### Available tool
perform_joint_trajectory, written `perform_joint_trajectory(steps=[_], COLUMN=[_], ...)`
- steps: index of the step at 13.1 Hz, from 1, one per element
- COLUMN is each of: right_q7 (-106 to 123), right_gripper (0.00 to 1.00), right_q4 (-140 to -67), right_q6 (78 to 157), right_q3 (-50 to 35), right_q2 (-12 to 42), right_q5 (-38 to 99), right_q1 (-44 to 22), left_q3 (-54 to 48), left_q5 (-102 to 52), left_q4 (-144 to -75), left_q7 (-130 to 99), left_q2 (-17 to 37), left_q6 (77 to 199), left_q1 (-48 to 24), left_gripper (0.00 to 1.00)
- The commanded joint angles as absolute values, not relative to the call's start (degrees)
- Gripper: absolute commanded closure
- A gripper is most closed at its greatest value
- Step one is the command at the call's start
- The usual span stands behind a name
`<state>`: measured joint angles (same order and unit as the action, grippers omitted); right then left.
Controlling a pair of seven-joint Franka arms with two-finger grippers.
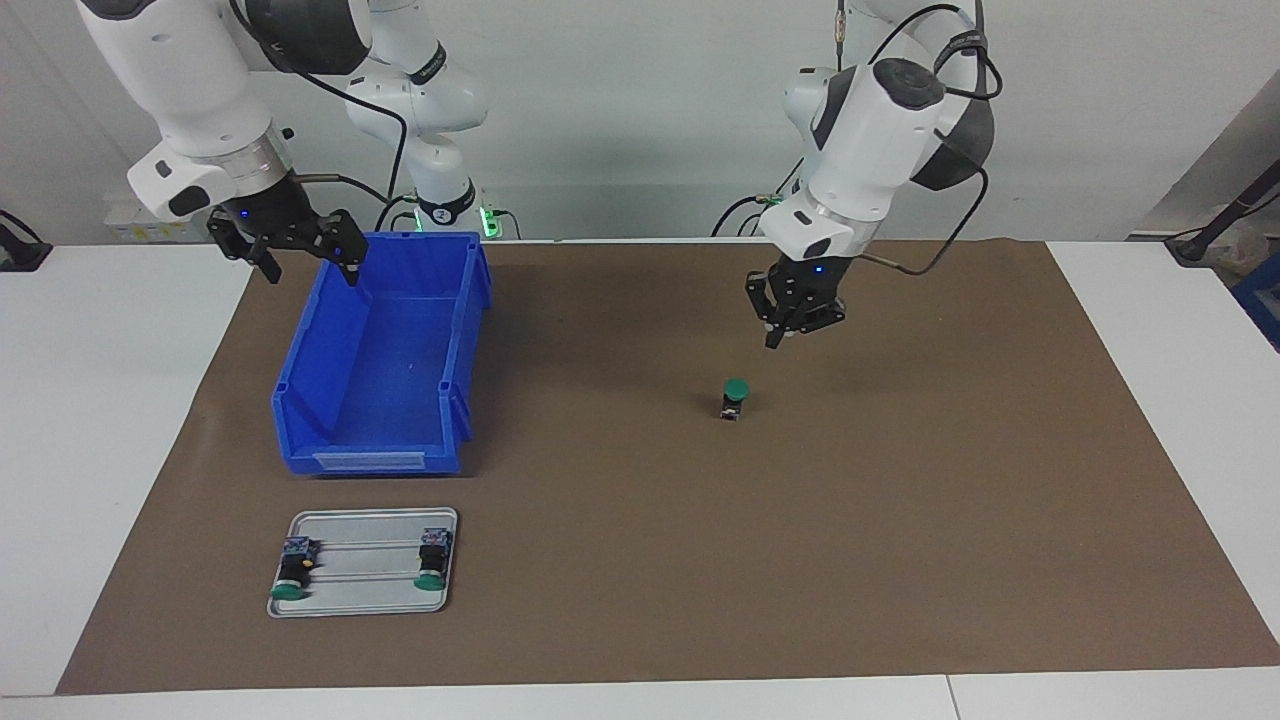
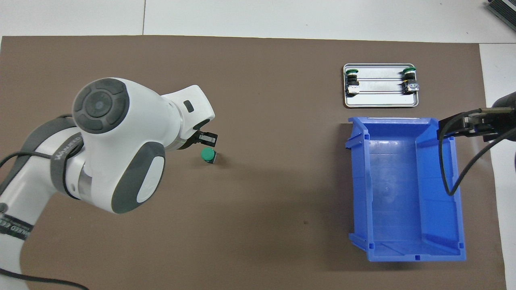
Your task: Place and press button with both arms
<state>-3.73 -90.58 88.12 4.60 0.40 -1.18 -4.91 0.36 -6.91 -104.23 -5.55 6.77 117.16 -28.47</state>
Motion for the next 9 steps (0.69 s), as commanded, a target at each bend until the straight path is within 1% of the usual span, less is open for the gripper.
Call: perform_joint_trajectory(steps=[1,4,6,9], right_q7=[-2.5,-2.5,-2.5,-2.5], right_gripper=[0.01,0.01,0.01,0.01], right_q4=[-92.6,-93.2,-93.3,-93.4], right_q6=[89.1,89.4,89.4,89.4], right_q3=[4.5,4.5,4.5,4.5], right_q2=[-1.3,-1.5,-1.7,-1.7], right_q5=[-1.9,-1.9,-1.9,-1.9], right_q1=[-4.9,-4.9,-4.9,-4.9], left_q3=[1.2,1.2,1.2,1.2], left_q5=[-4.8,-3.2,-3.1,-3.0], left_q4=[-107.1,-111.0,-111.1,-112.9], left_q7=[-6.7,-6.8,-6.9,-6.9], left_q2=[7.0,8.1,9.8,10.5], left_q6=[118.5,122.5,123.6,126.1], left_q1=[-29.3,-30.8,-30.9,-30.9], left_gripper=[1.00,1.00,1.00,1.00])
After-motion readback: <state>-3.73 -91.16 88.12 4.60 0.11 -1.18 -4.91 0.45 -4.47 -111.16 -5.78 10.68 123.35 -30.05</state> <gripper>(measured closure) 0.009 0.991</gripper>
